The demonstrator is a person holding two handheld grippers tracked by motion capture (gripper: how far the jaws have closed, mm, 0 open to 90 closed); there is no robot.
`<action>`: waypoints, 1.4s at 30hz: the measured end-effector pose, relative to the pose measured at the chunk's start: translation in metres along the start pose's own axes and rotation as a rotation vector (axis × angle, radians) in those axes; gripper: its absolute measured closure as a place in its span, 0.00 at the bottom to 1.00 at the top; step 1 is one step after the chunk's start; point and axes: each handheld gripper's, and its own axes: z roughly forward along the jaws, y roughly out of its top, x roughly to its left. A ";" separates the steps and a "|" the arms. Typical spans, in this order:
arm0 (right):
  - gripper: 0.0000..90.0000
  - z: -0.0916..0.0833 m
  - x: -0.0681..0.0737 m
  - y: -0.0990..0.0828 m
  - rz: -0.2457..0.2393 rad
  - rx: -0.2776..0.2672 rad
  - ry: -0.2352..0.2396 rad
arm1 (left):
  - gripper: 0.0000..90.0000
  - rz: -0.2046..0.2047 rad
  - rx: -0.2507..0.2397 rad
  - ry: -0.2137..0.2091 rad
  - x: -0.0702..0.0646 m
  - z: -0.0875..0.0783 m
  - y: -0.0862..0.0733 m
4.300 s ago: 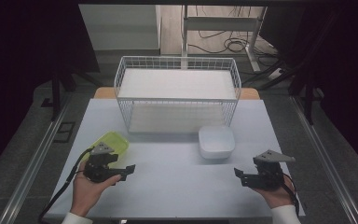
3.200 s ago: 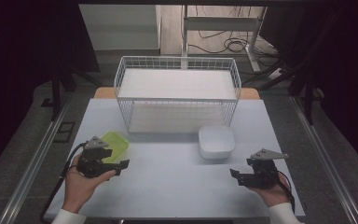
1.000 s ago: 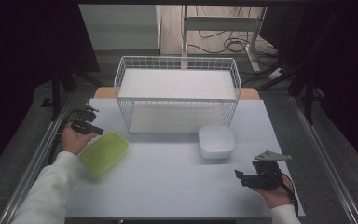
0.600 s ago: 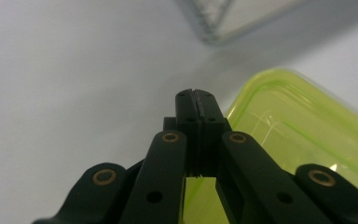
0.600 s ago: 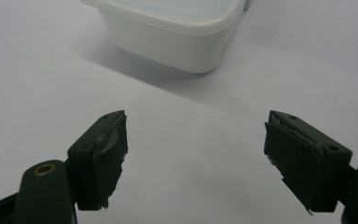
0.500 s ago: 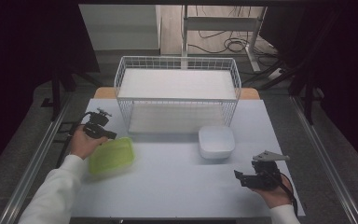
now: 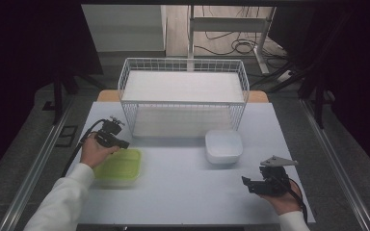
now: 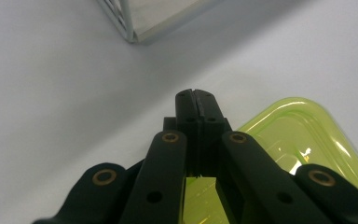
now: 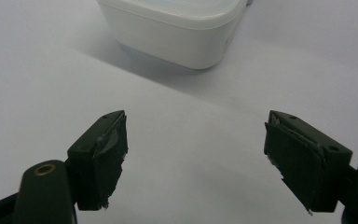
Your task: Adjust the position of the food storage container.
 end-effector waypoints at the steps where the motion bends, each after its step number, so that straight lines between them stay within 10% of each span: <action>1: 0.24 0.000 0.000 0.000 0.001 -0.001 0.000 | 1.00 -0.005 -0.018 0.013 0.003 -0.008 -0.003; 11: 0.24 -0.001 -0.001 0.000 0.006 -0.002 0.002 | 1.00 -0.121 -0.067 0.107 0.041 -0.059 -0.047; 20: 0.24 -0.002 0.001 0.003 0.000 -0.014 0.003 | 1.00 -0.192 -0.001 0.129 0.052 -0.058 -0.087; 42: 0.24 -0.006 -0.001 0.003 0.009 -0.027 -0.007 | 1.00 -0.075 0.050 0.000 -0.007 -0.017 -0.071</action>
